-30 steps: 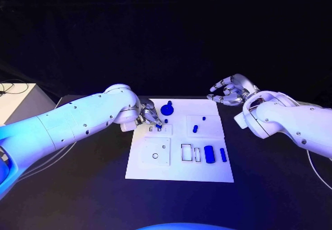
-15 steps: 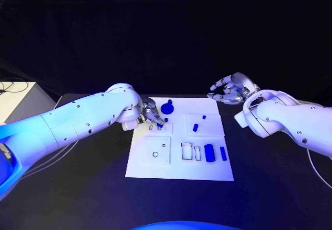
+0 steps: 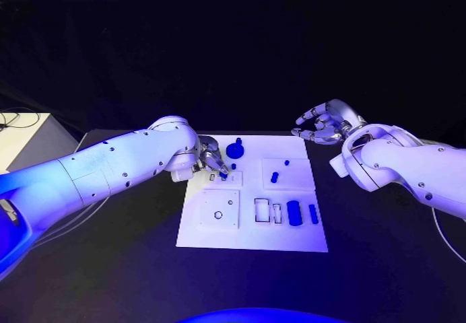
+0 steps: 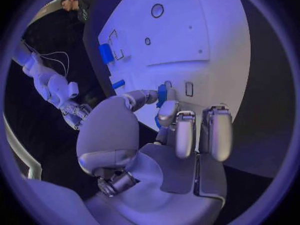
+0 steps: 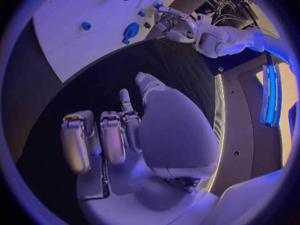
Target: Assemble the parts on the task board
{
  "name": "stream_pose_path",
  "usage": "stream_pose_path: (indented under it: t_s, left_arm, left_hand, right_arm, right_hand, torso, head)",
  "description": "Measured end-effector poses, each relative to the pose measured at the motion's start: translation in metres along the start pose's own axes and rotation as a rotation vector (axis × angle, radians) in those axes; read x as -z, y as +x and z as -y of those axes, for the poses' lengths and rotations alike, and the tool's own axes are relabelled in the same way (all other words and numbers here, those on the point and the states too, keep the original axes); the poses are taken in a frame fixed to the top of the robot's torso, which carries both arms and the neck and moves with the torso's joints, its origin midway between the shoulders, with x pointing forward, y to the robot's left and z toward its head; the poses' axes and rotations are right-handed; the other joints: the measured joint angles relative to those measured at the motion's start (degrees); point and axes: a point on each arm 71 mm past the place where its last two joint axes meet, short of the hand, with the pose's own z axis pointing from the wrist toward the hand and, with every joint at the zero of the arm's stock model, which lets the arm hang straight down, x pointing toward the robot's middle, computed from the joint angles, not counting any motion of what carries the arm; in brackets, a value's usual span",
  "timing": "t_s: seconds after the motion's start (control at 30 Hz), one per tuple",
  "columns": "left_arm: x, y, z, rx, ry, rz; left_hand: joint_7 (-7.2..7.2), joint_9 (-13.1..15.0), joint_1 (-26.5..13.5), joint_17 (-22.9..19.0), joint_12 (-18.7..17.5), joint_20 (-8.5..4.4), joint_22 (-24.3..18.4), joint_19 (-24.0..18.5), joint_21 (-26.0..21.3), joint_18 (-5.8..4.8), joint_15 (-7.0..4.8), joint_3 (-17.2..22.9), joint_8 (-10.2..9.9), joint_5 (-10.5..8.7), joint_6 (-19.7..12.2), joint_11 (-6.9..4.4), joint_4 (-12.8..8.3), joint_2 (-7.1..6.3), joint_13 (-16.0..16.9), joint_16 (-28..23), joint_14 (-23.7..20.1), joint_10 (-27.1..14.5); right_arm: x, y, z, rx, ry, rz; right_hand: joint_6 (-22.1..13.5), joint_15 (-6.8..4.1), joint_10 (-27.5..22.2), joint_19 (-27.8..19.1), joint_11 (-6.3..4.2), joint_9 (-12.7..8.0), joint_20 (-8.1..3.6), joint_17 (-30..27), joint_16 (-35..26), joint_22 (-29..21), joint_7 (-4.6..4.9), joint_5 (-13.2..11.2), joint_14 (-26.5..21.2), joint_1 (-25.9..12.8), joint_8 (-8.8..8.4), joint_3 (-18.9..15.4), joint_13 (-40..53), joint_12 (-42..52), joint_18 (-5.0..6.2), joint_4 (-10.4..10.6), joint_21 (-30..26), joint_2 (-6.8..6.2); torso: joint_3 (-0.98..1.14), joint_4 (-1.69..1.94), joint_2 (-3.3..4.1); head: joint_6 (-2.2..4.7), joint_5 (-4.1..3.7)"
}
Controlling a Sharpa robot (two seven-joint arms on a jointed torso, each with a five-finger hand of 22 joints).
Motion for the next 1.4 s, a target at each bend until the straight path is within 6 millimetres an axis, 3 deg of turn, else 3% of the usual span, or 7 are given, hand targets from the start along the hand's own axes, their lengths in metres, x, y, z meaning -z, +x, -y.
stream_pose_path:
  t_s: [0.63, 0.83, 1.4]
  left_arm:
    - [-0.0018, 0.003, -0.003, -0.029, -0.014, -0.012]
    - [-0.0023, 0.0038, -0.0028, -0.032, -0.015, -0.014]
    - [-0.0026, 0.0049, -0.0029, -0.033, -0.015, -0.013]
  left_hand:
    - [-0.01, 0.0, 0.24, 0.0, -0.2, -0.21, 0.0, 0.21, 0.0, 0.0, 0.01, 0.0, -0.04, -0.07, 0.0, 0.01, 0.0, 0.23, -0.17, 0.0, 0.0, 0.0]
    - [-0.01, 2.64, 0.24, 0.0, -0.21, -0.21, 0.0, 0.21, 0.0, 0.0, 0.01, 0.0, -0.11, -0.07, 0.0, 0.01, 0.0, 0.23, -0.22, 0.0, 0.0, -0.01]
    - [-0.01, 3.33, 0.07, 0.0, -0.2, -0.21, 0.0, 0.21, 0.0, 0.0, -0.03, 0.0, 0.06, -0.2, 0.0, 0.01, 0.0, 0.4, -0.19, 0.0, -0.04, -0.01]
  right_arm:
    - [0.0001, 0.0, -0.0004, 0.002, -0.002, 0.003]
    - [0.0002, 0.0, -0.0004, 0.003, -0.002, 0.003]
    - [0.0003, 0.0, -0.0005, 0.004, -0.002, 0.003]
  right_hand:
    - [0.0, 0.0, 0.0, 0.0, 0.0, 0.0, 0.0, -0.01, 0.0, -0.01, 0.0, 0.0, 0.0, 0.0, 0.0, 0.0, -0.01, 0.0, 0.0, 0.0, 0.0, 0.0]
    - [0.0, 0.0, 0.0, 0.0, 0.0, 0.04, 0.0, -0.01, 0.0, -0.01, 0.0, 0.0, 0.0, 0.0, 0.0, 0.0, -0.01, 0.0, 0.0, 0.0, 0.0, 0.0]
    - [0.0, 0.0, 0.0, 0.0, 0.0, 0.1, 0.0, -0.02, 0.0, -0.02, 0.0, 0.0, 0.0, -0.55, 0.0, 0.15, 0.0, 0.0, 0.0, 0.16, 0.0, -0.06]
  torso:
    - [-0.03, 0.01, 0.03]
    - [0.0, 0.0, 0.04]
    - [0.04, 0.01, -0.01]
  head:
    - [-0.3, 0.12]
    - [-0.37, 0.05]
    - [-0.58, 0.08]
